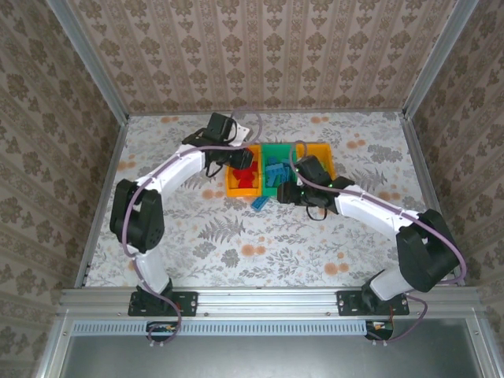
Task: Sort the legos into containers by color
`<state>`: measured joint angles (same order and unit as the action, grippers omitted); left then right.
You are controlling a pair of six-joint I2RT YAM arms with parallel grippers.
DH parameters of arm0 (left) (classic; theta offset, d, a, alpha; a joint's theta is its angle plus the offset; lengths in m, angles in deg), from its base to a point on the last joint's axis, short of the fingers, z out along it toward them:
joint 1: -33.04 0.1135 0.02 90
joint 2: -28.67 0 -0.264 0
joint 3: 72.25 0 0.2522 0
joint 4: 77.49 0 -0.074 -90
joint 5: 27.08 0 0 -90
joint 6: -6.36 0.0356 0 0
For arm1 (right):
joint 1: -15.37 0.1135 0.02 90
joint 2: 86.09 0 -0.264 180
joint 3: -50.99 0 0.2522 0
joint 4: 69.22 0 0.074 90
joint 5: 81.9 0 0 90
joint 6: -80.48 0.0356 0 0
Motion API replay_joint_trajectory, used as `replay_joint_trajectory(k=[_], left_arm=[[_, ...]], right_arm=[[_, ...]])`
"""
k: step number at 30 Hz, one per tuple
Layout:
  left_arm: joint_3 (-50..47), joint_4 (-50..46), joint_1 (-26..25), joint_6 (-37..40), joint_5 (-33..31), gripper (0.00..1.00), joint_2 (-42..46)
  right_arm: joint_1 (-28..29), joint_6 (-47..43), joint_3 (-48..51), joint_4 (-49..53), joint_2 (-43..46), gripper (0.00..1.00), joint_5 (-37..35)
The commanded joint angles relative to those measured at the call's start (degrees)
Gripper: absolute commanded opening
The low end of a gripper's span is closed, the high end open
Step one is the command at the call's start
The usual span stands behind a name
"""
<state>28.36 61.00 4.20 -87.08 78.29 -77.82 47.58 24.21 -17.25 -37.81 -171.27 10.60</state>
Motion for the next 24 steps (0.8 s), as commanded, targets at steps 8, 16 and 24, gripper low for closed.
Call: replay_joint_trajectory(k=[8,16,24], left_arm=[[7.68,-1.10,4.30,-7.33,6.26,0.37,-8.47],[5.63,0.86,4.49,-9.45,7.38,0.58,-6.50],[-2.36,5.63,4.47,-10.81,5.88,1.00,0.91]], right_arm=[[8.78,11.61,-1.74,-3.58,-8.04,0.65,-6.43],[11.87,15.18,-6.39,-3.46,-13.78,0.68,-7.77],[13.09,18.58,-9.29,-4.25,-17.46,0.73,-9.00]])
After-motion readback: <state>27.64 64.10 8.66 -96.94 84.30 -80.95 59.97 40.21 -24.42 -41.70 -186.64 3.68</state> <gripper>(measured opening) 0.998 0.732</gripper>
